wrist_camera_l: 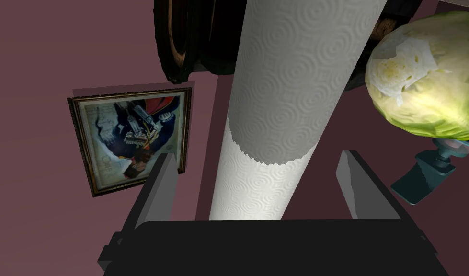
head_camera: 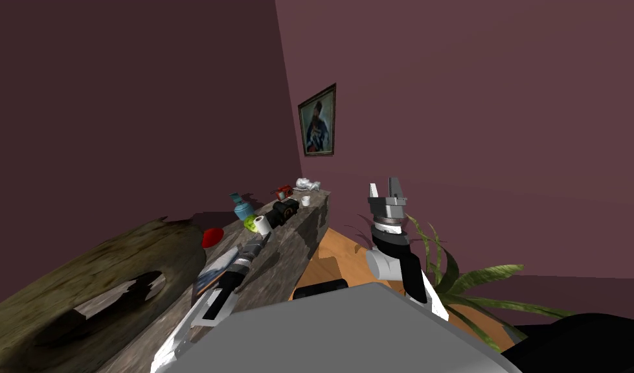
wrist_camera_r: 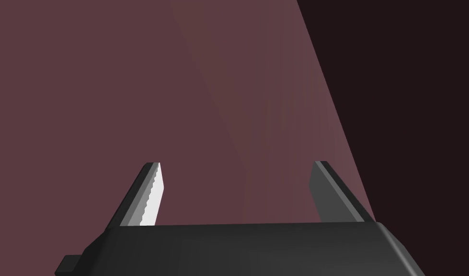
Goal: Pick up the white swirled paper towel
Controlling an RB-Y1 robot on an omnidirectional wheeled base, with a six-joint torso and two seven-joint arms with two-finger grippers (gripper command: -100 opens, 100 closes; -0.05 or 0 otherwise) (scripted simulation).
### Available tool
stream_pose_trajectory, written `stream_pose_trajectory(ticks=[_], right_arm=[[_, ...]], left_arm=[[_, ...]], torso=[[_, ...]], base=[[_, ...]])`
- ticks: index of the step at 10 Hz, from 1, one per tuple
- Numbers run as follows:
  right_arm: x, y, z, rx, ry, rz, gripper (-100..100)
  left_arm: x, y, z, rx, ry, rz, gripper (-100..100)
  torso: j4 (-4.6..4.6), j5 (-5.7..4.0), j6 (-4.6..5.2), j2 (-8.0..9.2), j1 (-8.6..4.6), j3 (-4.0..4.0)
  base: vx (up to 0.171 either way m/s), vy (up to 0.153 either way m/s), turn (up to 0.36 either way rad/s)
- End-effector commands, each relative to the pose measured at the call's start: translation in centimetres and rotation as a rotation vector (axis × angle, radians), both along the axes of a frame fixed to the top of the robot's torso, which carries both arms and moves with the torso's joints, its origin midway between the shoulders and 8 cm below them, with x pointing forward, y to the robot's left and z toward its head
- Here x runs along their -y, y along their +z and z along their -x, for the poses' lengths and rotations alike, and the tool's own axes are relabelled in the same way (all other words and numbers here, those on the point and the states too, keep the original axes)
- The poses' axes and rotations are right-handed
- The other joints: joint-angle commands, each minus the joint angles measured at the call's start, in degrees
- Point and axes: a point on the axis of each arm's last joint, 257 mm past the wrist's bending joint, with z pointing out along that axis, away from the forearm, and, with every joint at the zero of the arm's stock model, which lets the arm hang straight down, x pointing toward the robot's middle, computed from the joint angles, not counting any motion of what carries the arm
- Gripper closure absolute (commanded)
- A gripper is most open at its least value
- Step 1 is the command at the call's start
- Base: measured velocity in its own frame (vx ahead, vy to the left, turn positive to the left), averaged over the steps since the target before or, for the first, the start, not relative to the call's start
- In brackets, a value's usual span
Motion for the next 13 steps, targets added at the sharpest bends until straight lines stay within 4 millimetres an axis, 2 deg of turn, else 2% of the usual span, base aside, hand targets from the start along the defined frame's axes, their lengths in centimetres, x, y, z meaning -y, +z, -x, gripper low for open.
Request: stream_pose_trajectory(ticks=[1,2,3,4,5,6,8,10,11,12,13], right_arm=[[0.0,0.0,0.0,0.000,0.000,0.000,0],[0.0,0.0,0.0,0.000,0.000,0.000,0],[0.0,0.0,0.0,0.000,0.000,0.000,0],[0.0,0.0,0.0,0.000,0.000,0.000,0],[0.0,0.0,0.0,0.000,0.000,0.000,0],[0.0,0.0,0.0,0.000,0.000,0.000,0],[0.0,0.0,0.0,0.000,0.000,0.000,0],[0.0,0.0,0.0,0.000,0.000,0.000,0],[0.0,0.0,0.0,0.000,0.000,0.000,0],[0.0,0.0,0.0,0.000,0.000,0.000,0],[0.0,0.0,0.0,0.000,0.000,0.000,0]], left_arm=[[-0.5,-0.7,-0.7,-0.013,0.006,0.002,-100],[-0.8,-1.4,-0.5,-0.026,0.012,0.004,-100],[-0.5,-0.3,-1.9,0.003,-0.012,0.004,-100],[-0.7,-0.4,-2.6,0.001,-0.008,0.005,-100],[-1.3,-1.6,-2.3,-0.023,0.004,0.007,-100],[-1.4,-1.9,-2.3,-0.029,0.007,0.008,-100],[-1.4,-0.7,-4.3,-0.001,-0.010,0.007,-100],[-2.1,-2.2,-4.0,-0.031,0.005,0.010,-100],[-2.1,-1.0,-5.3,-0.006,-0.011,0.007,-100],[-2.4,-1.3,-6.0,-0.012,-0.003,0.008,-100],[-2.9,-2.2,-5.7,-0.032,0.007,0.010,-100]], torso=[[0.00,0.00,0.00,0.00,0.00,0.00],[-0.02,0.01,-0.01,-0.12,0.03,-0.06],[-0.05,0.01,-0.01,-0.22,0.05,-0.13],[-0.04,0.00,0.00,-0.13,0.01,-0.08],[-0.02,0.00,0.00,-0.08,0.02,-0.05],[-0.03,0.01,-0.02,-0.12,0.04,-0.07],[-0.03,-0.01,0.00,-0.10,-0.03,-0.06],[-0.03,0.00,-0.02,-0.12,0.00,-0.07],[-0.05,0.01,-0.02,-0.20,0.06,-0.11],[-0.03,0.00,0.00,-0.09,-0.02,-0.06],[-0.01,-0.01,-0.01,-0.04,-0.03,-0.02]], base=[[-0.027,-0.012,0.002],[0.003,-0.006,0.005],[-0.046,-0.021,-0.024],[-0.062,-0.014,-0.018],[-0.032,-0.010,-0.006],[-0.008,-0.011,0.004],[-0.059,-0.033,-0.023],[-0.018,-0.010,0.003],[-0.060,-0.029,-0.035],[-0.069,-0.032,-0.017],[-0.029,-0.009,0.006]])
